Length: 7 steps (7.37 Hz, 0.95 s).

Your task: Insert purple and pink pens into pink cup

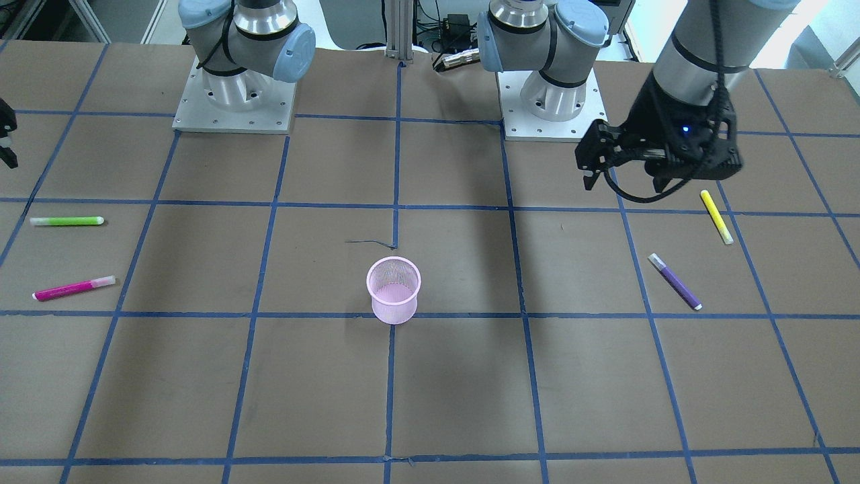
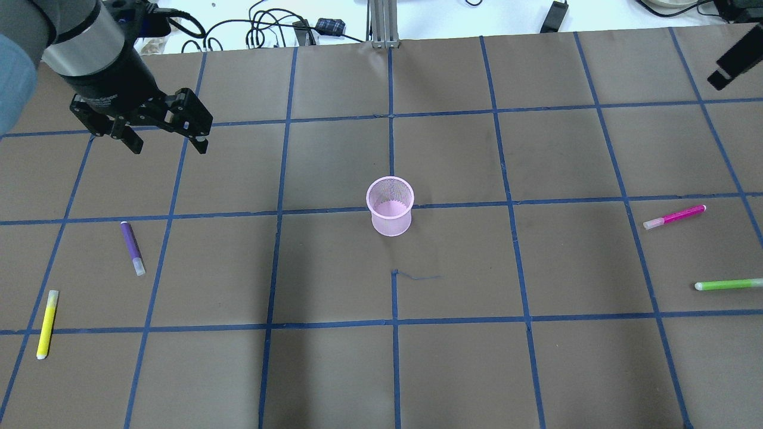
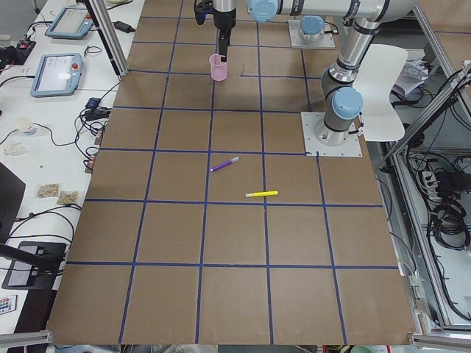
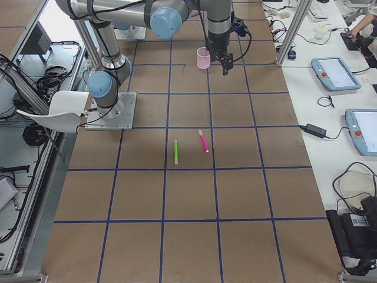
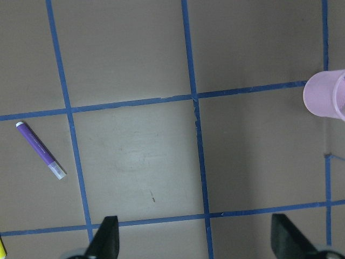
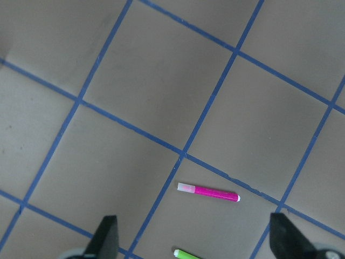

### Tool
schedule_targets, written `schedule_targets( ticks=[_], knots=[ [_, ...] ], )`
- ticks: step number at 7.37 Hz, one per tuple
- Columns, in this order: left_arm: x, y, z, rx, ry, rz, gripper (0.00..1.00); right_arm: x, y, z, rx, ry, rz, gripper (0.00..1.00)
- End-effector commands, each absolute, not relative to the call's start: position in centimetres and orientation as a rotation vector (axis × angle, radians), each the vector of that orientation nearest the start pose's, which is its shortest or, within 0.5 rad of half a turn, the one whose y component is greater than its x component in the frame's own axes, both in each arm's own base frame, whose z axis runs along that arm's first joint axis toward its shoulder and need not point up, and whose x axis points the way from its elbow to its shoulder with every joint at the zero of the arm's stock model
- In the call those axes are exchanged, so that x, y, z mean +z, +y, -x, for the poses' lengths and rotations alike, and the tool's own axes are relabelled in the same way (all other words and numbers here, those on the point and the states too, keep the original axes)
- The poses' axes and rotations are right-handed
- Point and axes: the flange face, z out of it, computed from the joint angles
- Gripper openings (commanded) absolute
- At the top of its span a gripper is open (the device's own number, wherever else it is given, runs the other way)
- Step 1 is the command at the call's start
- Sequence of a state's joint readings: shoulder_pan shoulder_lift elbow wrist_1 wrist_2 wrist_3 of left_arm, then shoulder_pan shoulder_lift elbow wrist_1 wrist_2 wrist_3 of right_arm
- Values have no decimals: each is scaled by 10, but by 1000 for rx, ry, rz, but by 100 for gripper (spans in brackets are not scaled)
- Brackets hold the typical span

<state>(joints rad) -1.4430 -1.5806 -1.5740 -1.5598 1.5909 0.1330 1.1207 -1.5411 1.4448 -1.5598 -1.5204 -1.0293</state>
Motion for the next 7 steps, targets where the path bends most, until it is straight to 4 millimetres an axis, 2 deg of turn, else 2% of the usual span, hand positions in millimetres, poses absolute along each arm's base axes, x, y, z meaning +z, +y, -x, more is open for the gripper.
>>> schedule_targets(
  ticks=[1, 2, 3, 4, 5, 6, 7],
  knots=[
    [470, -524, -8, -11, 3115, 200, 100, 496, -505, 162, -54, 2764, 1358, 100],
    [462, -527, -47, -18, 3099, 343, 100, 468, -503, 187, -28, 2679, 1431, 100],
    [440, -525, -100, -1, 3083, 492, 100, 445, -506, 209, -17, 2575, 1540, 100],
    [405, -522, -139, -1, 3065, 580, 100, 410, -519, 220, -22, 2394, 1733, 100],
    [384, -520, -158, -13, 3038, 614, 100, 379, -529, 232, -33, 2263, 1865, 100],
    [378, -525, -168, -21, 3011, 627, 100, 345, -540, 244, -67, 2162, 1965, 100],
    [375, -529, -172, -43, 3005, 626, 100, 315, -553, 249, -219, 2035, 2043, 100]
  ],
)
